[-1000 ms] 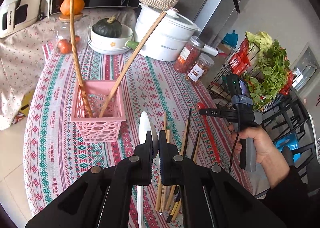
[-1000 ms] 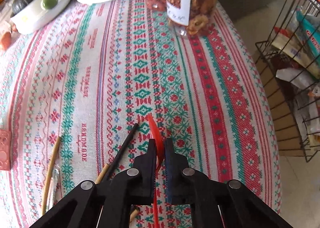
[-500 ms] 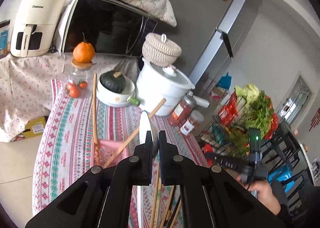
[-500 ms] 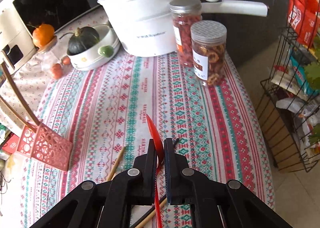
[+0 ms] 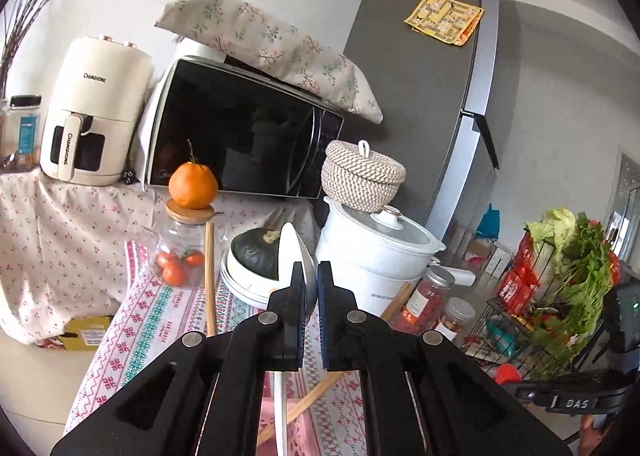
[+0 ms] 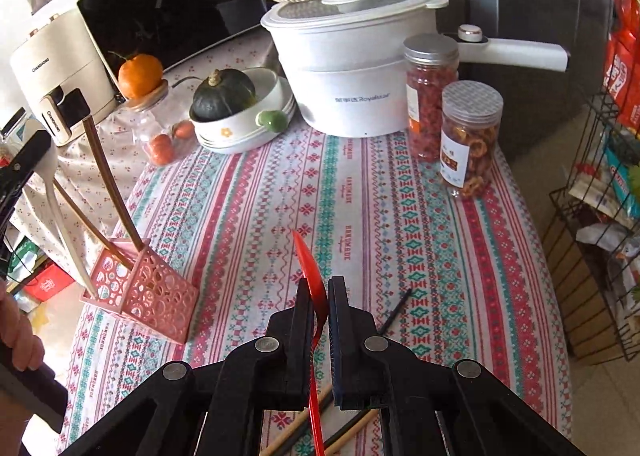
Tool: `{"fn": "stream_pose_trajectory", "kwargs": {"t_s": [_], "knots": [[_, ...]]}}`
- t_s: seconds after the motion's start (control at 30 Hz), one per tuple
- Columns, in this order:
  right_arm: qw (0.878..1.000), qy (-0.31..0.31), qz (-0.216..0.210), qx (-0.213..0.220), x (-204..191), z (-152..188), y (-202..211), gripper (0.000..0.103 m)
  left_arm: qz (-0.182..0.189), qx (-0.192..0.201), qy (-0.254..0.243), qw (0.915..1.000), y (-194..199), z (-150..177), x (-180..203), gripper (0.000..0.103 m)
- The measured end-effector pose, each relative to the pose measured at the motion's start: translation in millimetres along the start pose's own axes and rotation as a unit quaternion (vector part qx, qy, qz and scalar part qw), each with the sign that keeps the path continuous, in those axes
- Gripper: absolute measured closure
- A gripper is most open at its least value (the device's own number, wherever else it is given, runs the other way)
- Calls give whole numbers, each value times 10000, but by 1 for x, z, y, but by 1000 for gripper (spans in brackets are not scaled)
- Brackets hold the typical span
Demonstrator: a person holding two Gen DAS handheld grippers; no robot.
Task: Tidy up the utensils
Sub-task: 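Lower the white spoon into the pink basket and open the left tool, then carry the red spoon to the pink basket, lower it in, open the right tool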
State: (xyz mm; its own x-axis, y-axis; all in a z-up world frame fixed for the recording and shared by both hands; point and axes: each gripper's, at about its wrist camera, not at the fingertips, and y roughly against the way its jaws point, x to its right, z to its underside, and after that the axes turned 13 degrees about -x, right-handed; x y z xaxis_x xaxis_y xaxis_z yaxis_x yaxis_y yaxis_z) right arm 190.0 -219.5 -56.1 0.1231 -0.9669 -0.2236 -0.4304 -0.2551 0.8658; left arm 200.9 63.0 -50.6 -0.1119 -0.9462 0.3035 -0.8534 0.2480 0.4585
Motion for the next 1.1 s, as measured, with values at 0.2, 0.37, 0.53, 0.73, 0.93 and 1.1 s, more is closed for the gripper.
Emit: {"fn": "stream_pose_trajectory", "kwargs": {"t_s": [0.2, 0.37, 0.53, 0.73, 0.93, 1.1], "knots": [[10000, 63, 49, 1, -2, -2, -6, 98, -281, 68, -150, 9995, -12, 19, -6, 98], [10000, 23, 41, 68, -2, 0, -5, 98, -506, -132, -50, 9986, -16, 27, -12, 96], [9992, -59, -97, 372, -5, 4, 8, 98, -682, -420, -67, 9968, -4, 21, -7, 75], [9950, -145, -388, 907, -23, 8, 29, 98, -868, -1064, 86, 9905, 30, 14, -9, 54], [9861, 41, -675, 1519, -65, 7, 40, 98, -1129, -2245, 242, 9676, 51, 21, -33, 42], [9759, 95, -964, 1954, -104, 2, 37, 98, -1013, -3115, 572, 9431, 52, 34, -62, 40]]}}
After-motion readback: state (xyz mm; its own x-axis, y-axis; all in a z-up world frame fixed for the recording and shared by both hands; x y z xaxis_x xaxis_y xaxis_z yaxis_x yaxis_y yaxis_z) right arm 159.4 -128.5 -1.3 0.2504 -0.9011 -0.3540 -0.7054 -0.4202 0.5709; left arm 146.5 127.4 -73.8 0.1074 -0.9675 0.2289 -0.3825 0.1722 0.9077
